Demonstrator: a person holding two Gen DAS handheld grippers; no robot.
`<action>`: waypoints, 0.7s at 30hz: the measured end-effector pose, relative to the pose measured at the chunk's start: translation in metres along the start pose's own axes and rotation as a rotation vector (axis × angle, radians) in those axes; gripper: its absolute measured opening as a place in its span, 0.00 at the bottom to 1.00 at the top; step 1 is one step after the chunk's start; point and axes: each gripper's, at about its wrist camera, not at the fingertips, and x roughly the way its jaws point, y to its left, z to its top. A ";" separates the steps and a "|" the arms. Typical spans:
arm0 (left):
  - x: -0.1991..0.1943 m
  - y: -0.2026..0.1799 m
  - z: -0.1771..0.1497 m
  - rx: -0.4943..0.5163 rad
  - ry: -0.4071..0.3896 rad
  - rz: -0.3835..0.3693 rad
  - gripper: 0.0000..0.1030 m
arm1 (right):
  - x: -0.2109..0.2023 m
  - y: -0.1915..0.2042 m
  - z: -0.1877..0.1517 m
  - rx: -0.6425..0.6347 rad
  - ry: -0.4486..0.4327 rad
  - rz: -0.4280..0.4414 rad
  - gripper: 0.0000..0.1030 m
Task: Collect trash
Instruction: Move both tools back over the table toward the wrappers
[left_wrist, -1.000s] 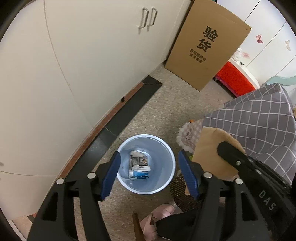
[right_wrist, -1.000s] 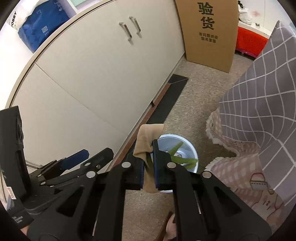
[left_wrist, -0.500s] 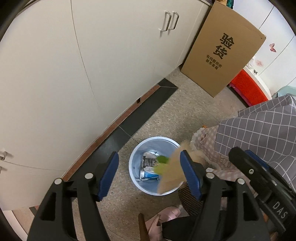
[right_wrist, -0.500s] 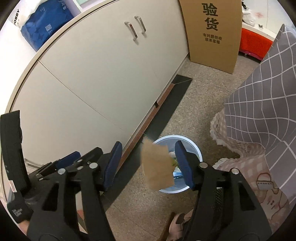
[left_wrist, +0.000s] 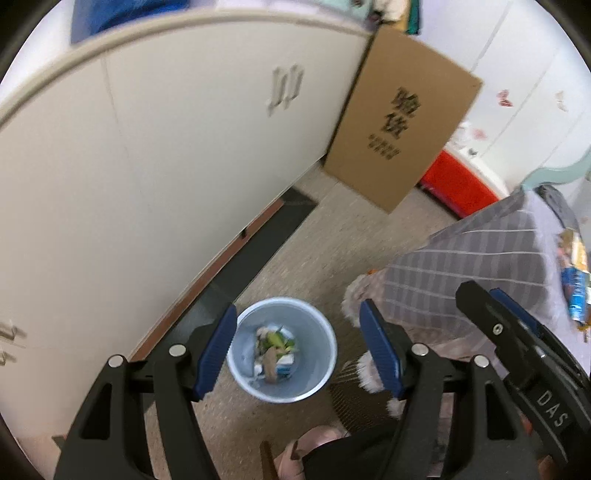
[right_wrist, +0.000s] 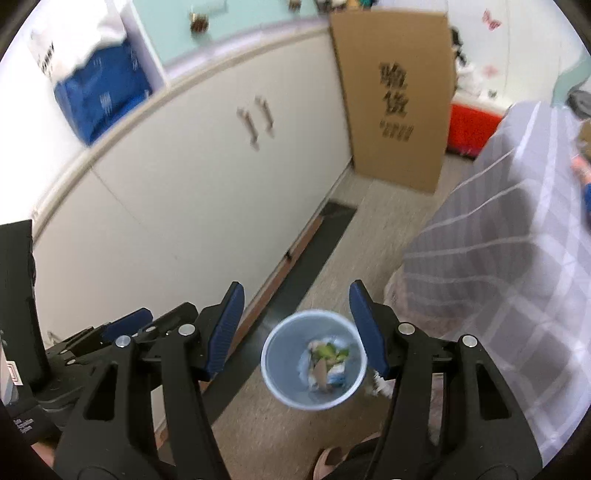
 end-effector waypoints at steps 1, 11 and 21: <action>-0.008 -0.011 0.002 0.017 -0.018 -0.018 0.65 | -0.014 -0.006 0.004 0.010 -0.034 -0.007 0.57; -0.056 -0.146 0.007 0.221 -0.099 -0.218 0.66 | -0.141 -0.110 0.021 0.158 -0.300 -0.152 0.61; -0.051 -0.298 -0.028 0.507 -0.067 -0.349 0.66 | -0.195 -0.234 -0.007 0.382 -0.361 -0.287 0.63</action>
